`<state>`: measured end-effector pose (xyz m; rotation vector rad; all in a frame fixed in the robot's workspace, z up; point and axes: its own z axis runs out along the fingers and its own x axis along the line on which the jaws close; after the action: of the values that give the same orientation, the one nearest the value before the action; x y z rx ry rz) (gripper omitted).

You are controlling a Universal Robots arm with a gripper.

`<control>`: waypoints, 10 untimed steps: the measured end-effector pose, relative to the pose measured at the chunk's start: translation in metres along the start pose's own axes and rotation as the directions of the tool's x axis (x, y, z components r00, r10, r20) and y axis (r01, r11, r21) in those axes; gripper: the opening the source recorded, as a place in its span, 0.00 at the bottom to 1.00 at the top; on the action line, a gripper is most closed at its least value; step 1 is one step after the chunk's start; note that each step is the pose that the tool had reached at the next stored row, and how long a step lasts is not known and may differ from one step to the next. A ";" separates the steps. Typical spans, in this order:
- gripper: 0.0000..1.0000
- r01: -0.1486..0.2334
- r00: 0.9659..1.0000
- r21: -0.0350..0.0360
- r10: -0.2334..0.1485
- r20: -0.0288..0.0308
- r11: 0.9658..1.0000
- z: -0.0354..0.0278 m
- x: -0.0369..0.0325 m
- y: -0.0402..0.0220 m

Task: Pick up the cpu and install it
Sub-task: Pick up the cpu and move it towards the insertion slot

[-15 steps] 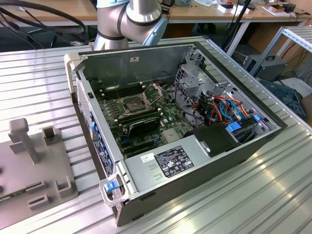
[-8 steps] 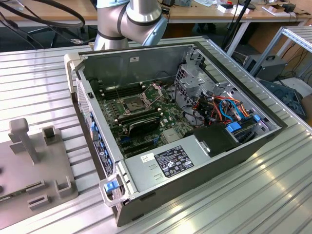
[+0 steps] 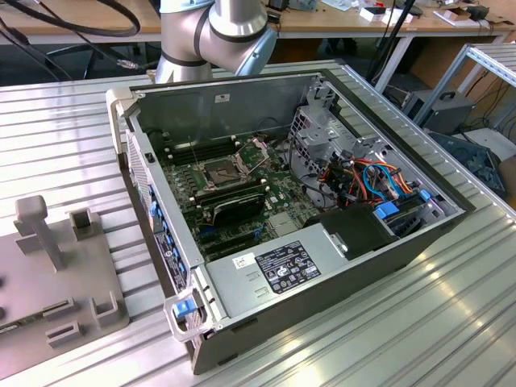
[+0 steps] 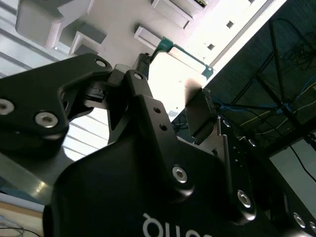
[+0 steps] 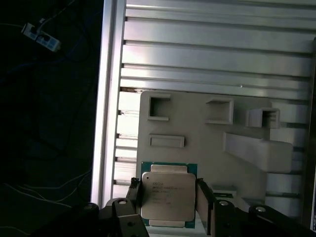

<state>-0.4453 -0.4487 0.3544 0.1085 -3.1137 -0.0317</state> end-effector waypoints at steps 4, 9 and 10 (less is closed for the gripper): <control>0.55 0.000 1.000 0.000 0.000 0.000 1.000 -0.0034 0.0001 0.0001; 0.55 0.000 1.000 0.000 0.000 0.000 1.000 -0.0040 -0.0001 0.0000; 0.55 0.000 1.000 0.000 0.000 0.000 1.000 -0.0041 -0.0004 0.0000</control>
<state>-0.4448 -0.4488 0.3585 0.1087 -3.1134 -0.0315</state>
